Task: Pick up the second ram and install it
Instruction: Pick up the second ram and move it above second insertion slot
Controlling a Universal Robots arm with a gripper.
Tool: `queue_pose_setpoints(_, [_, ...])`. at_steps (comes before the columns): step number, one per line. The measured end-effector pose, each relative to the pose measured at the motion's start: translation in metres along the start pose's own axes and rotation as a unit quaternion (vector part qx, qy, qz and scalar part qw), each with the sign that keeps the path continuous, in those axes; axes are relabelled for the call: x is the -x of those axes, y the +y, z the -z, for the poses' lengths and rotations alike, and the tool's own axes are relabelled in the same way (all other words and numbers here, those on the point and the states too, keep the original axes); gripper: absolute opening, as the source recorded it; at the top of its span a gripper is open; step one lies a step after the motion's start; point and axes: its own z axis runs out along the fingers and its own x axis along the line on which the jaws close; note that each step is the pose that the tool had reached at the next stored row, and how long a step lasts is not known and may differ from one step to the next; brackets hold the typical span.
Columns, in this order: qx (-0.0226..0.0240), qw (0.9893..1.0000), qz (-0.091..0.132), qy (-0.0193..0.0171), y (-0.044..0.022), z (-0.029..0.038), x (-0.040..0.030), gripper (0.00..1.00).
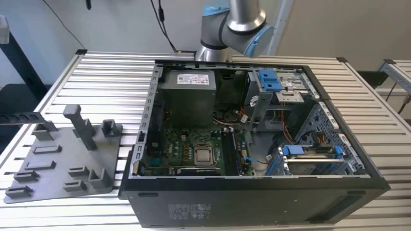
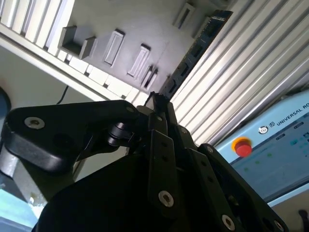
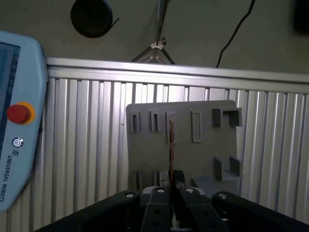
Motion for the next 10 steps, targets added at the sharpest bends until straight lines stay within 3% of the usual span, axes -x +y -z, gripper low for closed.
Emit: queue_pose_setpoints(10, [0.0,1.0,0.0,0.0,0.0004,0.0225,0.0016,0.15])
